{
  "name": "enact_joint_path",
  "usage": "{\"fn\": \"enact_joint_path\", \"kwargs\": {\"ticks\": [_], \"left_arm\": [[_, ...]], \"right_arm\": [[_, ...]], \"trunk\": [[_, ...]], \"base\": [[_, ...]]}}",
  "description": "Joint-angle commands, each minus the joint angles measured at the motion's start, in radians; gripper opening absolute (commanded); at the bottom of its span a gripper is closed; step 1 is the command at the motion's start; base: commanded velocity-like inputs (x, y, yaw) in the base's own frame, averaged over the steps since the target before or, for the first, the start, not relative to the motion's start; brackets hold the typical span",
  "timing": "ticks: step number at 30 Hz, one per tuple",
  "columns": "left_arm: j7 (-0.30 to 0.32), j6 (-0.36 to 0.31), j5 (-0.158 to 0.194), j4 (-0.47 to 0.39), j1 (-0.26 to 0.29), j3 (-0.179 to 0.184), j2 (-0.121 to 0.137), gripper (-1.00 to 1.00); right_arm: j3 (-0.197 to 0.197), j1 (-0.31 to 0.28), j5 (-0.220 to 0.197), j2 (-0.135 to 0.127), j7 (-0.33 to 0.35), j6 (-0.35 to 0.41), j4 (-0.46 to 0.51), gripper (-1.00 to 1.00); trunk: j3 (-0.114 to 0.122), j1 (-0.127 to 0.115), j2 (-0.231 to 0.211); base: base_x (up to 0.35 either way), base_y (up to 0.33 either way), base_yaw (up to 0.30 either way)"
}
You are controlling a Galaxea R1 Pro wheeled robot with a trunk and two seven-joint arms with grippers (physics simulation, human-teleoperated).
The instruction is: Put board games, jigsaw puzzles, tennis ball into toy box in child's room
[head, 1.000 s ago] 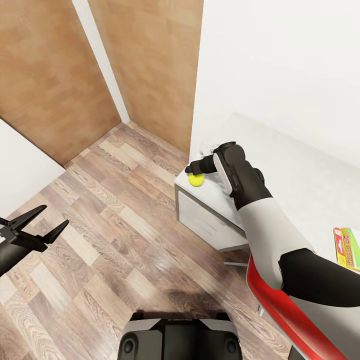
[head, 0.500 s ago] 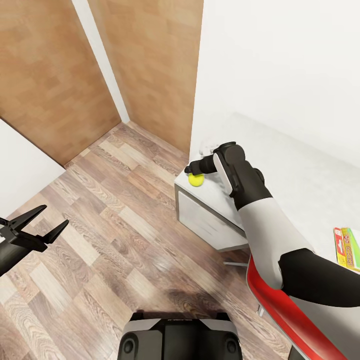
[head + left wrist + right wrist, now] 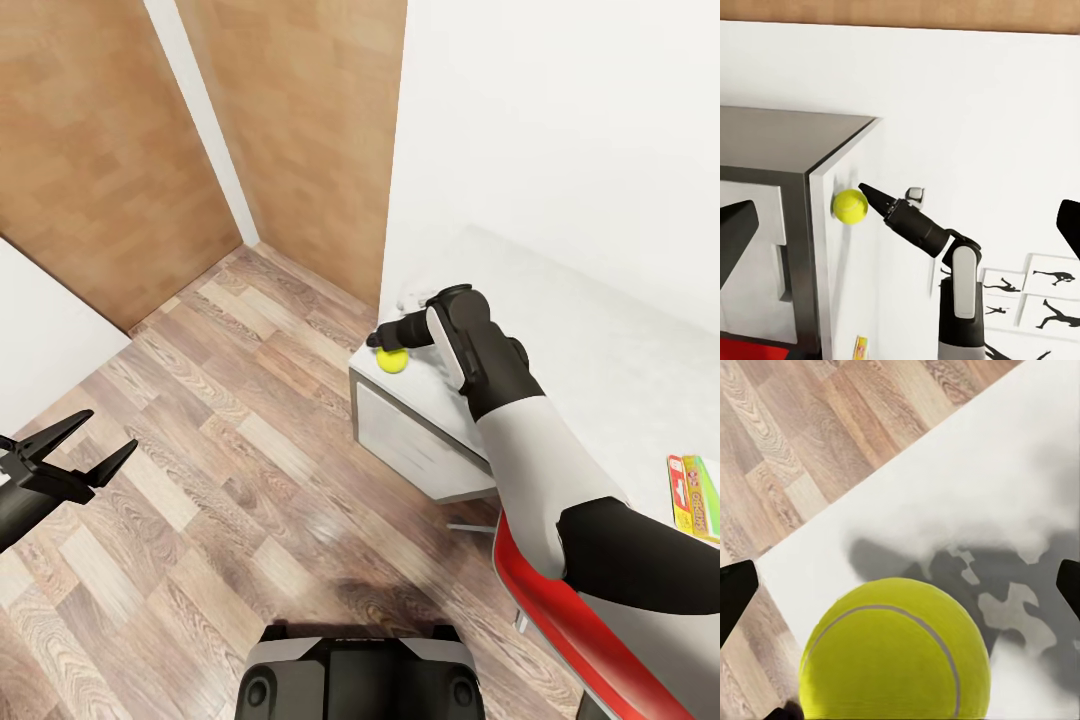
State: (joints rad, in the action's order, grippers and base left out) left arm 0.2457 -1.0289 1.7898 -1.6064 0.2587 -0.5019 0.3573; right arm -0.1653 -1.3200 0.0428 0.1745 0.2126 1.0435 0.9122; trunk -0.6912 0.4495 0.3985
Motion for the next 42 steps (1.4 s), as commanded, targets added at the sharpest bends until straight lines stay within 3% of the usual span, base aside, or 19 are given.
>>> {"fn": "enact_joint_path", "kwargs": {"ticks": [1, 42], "left_arm": [[0.009, -0.003, -0.009, 0.000, 0.001, -0.001, 0.000, 1.00], [0.009, -0.004, -0.009, -0.001, 0.001, -0.001, 0.000, 1.00]], "right_arm": [[0.000, 0.000, 0.005, 0.000, 0.010, 0.004, 0.000, 1.00], [0.000, 0.049, 0.006, 0.000, 0.030, 0.004, 0.000, 1.00]], "trunk": [[-0.001, 0.001, 0.002], [-0.001, 0.001, 0.002]], "base": [[0.000, 0.000, 0.000], [0.000, 0.000, 0.000]]}}
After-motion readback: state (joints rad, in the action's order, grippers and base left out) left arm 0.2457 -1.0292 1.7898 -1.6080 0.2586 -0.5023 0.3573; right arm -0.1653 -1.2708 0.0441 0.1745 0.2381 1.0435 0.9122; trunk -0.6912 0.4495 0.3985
